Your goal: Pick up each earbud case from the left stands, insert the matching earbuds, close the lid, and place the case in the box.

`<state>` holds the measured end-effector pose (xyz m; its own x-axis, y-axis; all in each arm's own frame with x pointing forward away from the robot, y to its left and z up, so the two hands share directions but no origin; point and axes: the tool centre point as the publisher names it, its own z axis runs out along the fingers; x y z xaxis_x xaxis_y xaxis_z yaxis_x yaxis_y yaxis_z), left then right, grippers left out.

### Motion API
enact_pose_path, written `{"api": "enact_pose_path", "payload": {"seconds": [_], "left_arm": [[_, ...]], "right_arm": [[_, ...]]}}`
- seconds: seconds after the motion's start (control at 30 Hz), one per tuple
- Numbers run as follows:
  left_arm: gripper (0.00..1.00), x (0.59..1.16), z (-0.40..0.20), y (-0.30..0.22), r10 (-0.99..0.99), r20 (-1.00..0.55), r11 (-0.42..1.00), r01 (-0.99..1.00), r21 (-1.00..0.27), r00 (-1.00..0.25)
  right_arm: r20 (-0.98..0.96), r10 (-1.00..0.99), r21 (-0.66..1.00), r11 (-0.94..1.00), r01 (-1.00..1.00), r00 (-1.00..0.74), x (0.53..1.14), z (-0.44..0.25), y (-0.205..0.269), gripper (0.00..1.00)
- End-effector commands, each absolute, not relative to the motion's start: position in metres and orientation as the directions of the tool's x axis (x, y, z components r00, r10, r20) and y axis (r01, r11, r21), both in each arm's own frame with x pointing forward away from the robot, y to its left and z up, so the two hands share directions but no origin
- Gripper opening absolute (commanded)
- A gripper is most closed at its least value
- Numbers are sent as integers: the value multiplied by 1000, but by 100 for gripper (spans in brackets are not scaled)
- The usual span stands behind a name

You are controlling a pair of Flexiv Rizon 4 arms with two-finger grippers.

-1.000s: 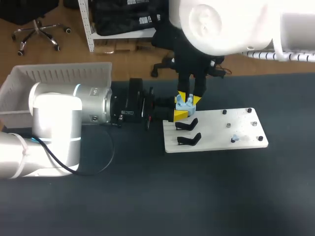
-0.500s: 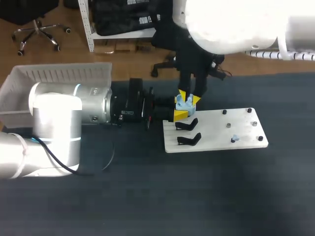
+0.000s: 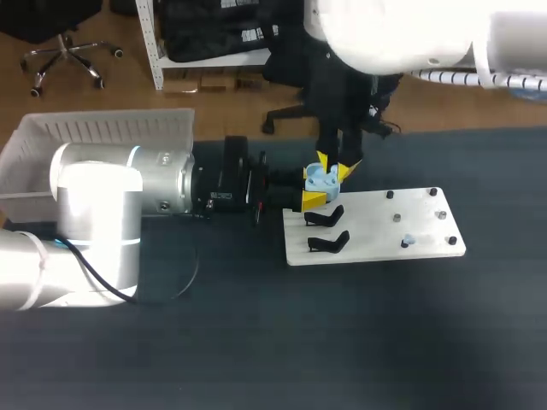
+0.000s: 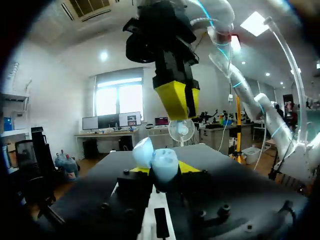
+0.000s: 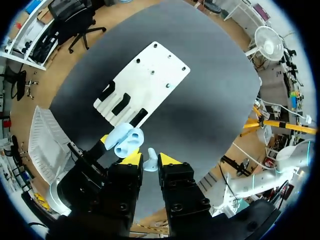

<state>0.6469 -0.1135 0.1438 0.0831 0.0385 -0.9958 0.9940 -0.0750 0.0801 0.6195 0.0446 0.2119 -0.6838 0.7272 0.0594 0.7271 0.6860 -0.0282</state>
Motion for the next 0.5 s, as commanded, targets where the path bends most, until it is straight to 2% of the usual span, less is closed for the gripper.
{"api": "enact_pose_path", "payload": {"seconds": [0.03,0.5], "left_arm": [[0,647,144,-113,38,-996,-75,994,80,83],[0,647,144,-113,38,-996,-75,994,80,83]], "right_arm": [[60,731,-46,682,730,-679,627,213,49,0],[13,708,-75,704,706,-706,634,204,55,0]]}}
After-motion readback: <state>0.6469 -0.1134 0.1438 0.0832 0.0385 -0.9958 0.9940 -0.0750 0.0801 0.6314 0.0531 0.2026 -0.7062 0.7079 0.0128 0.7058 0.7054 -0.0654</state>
